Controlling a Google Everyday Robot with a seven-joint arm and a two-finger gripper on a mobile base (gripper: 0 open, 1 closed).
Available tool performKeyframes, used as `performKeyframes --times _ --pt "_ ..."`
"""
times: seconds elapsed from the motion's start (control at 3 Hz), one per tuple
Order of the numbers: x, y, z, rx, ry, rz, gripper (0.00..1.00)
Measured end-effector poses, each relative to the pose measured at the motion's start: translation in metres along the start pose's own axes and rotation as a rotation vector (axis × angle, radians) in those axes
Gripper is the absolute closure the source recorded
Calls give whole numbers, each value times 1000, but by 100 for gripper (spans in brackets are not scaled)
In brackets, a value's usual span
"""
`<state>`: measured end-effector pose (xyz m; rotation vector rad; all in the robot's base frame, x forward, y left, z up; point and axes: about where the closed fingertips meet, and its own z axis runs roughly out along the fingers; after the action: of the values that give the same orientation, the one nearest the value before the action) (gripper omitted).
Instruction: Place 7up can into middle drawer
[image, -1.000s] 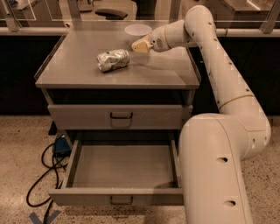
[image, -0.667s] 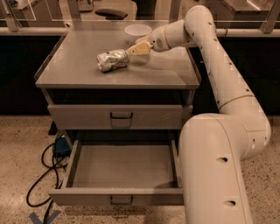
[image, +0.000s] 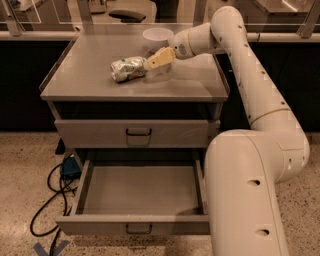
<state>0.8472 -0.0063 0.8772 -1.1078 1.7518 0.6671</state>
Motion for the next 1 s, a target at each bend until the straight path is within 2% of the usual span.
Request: performKeyframes --times 0.33,0.67,1.0 --pt "0 3 5 -12 14 -7 0" --pt "-9 17 15 -43 90 -72 0" --pt "-19 46 31 -115 202 -170 0"
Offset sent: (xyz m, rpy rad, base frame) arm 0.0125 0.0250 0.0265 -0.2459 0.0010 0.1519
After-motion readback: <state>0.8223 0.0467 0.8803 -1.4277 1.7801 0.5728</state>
